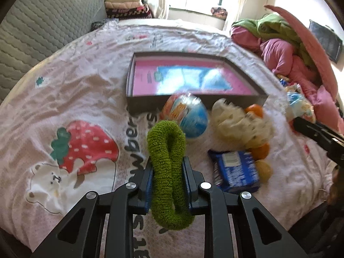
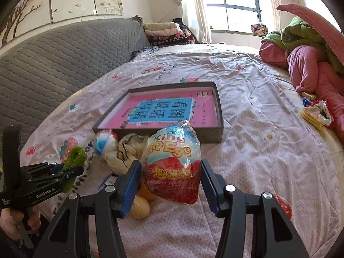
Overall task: Organize objects
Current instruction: 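Close the left gripper on the green ring and lift it, then carry the green ring with the left gripper over the grey box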
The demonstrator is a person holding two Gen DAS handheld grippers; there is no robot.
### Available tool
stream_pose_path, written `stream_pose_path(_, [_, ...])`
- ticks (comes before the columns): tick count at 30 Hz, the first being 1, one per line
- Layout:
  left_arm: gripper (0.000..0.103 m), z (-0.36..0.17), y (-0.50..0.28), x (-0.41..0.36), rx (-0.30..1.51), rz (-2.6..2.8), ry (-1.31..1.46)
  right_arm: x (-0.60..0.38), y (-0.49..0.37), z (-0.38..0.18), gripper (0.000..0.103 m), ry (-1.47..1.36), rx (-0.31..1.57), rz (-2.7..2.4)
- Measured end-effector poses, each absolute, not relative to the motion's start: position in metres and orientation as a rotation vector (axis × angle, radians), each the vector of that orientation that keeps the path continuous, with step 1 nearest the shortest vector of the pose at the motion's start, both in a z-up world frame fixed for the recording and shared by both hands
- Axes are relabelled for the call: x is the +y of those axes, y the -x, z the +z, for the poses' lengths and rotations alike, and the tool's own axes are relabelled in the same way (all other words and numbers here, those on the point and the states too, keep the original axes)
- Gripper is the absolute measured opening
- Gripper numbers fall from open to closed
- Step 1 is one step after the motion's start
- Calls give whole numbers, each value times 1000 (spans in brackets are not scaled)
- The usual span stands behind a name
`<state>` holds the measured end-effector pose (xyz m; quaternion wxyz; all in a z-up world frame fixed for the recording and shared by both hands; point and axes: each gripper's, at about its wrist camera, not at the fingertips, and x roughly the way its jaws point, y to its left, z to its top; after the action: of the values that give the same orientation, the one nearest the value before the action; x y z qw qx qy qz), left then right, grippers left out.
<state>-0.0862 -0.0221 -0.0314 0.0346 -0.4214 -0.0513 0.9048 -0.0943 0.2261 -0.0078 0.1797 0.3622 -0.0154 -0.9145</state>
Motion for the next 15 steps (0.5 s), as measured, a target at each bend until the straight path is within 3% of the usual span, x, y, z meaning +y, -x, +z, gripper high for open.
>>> stream_pose_path(15, [23,13,129,-21,-137,2796,1222,218,123,20,55,-934,-15,-2573])
